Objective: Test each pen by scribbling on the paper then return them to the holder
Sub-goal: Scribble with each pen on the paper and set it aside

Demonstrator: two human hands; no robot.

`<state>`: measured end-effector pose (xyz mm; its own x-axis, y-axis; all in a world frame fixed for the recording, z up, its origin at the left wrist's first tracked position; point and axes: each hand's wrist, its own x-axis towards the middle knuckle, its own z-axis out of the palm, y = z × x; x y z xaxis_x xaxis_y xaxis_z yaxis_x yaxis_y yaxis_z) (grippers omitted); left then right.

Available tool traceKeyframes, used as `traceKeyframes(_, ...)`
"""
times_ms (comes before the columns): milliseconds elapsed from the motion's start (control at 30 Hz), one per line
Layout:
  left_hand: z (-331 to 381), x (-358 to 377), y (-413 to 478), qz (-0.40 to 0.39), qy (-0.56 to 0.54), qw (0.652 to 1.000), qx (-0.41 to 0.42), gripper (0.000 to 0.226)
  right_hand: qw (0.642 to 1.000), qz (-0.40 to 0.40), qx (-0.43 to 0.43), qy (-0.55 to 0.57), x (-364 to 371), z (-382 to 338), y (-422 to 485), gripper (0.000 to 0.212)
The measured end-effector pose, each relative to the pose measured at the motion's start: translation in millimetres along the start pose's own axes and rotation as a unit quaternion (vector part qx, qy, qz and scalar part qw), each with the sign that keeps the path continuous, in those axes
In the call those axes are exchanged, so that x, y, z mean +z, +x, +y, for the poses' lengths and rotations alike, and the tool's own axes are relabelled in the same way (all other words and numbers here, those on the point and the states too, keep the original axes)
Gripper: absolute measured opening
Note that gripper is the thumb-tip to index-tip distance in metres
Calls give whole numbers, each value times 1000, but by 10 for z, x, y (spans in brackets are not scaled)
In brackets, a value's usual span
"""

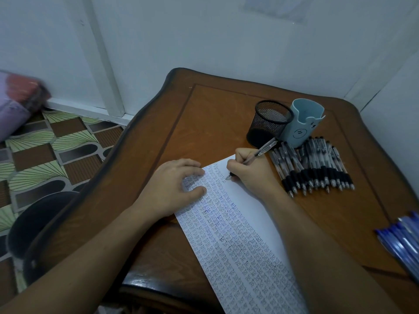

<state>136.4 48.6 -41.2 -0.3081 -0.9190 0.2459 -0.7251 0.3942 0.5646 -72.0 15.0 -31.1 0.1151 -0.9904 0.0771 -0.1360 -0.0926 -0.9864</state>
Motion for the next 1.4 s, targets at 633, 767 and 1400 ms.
traceKeyframes(633,28,-15,1,-8,5,1000,-10,69,1000,20,-11,-4,15,32,17,49)
traceKeyframes(767,29,-11,-5,-8,3,1000,-12,68,999,35,-9,6,-17,38,51,53)
traceKeyframes(1400,100,-48,-45,-15,1,1000,-18,58,997,36,-25,-62,4,59,4,50)
